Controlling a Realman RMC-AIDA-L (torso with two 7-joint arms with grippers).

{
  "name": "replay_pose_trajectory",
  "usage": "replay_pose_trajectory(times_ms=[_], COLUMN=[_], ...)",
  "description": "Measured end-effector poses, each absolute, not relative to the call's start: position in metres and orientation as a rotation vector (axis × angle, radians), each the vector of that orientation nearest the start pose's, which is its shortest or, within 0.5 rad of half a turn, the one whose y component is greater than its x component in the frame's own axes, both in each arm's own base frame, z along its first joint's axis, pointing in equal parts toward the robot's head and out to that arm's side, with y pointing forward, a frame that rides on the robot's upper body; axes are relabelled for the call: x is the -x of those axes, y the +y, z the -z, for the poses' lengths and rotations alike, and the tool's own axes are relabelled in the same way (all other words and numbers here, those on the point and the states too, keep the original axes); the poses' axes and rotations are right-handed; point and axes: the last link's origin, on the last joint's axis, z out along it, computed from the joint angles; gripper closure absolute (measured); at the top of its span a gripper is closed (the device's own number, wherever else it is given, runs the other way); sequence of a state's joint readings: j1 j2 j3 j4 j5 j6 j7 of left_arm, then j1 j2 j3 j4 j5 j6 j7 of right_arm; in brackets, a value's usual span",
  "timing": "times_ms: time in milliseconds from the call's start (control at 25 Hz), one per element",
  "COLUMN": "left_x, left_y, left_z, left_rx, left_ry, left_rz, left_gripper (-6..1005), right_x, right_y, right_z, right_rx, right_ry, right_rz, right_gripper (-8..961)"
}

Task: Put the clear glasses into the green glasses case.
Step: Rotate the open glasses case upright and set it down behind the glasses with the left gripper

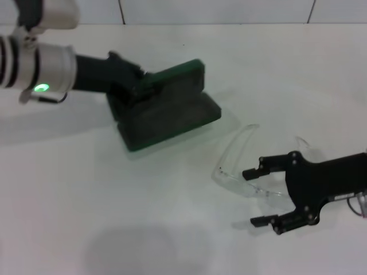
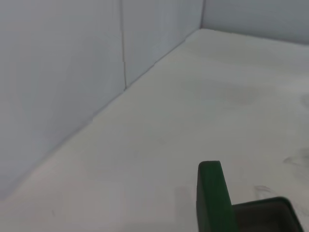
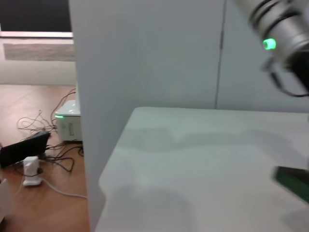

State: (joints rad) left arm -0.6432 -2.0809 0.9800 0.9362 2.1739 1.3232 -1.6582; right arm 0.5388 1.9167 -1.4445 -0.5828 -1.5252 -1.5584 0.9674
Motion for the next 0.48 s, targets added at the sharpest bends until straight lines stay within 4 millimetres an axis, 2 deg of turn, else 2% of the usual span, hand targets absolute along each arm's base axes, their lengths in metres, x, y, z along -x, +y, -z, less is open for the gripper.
replay_pose_trajectory(times_ms=[40,120,200,280,480], left_x=[0.198,0.185,0.182,0.165,0.159], left_y=[0.401,0.411,0.413,0.423,0.428], left_z=[0.003,0.013,0.017,0.03,0.043], left_rx=[2.752,2.763,2.767,2.783,2.781], left_ry=[-0.29,-0.175,-0.151,-0.039,0.094], left_rz=[0.166,0.147,0.141,0.117,0.063], left_gripper=[790,788,786,784,779], right_x=[-0.238,-0.238,-0.239,-0.238,-0.24], right_y=[0.303,0.3,0.299,0.298,0.296], right_z=[0.027,0.03,0.033,0.034,0.037], right_rx=[3.083,3.087,3.091,3.093,3.099], right_ry=[-0.203,-0.207,-0.201,-0.197,-0.2], right_rz=[-0.627,-0.634,-0.634,-0.635,-0.626], right_gripper=[191,191,192,192,192])
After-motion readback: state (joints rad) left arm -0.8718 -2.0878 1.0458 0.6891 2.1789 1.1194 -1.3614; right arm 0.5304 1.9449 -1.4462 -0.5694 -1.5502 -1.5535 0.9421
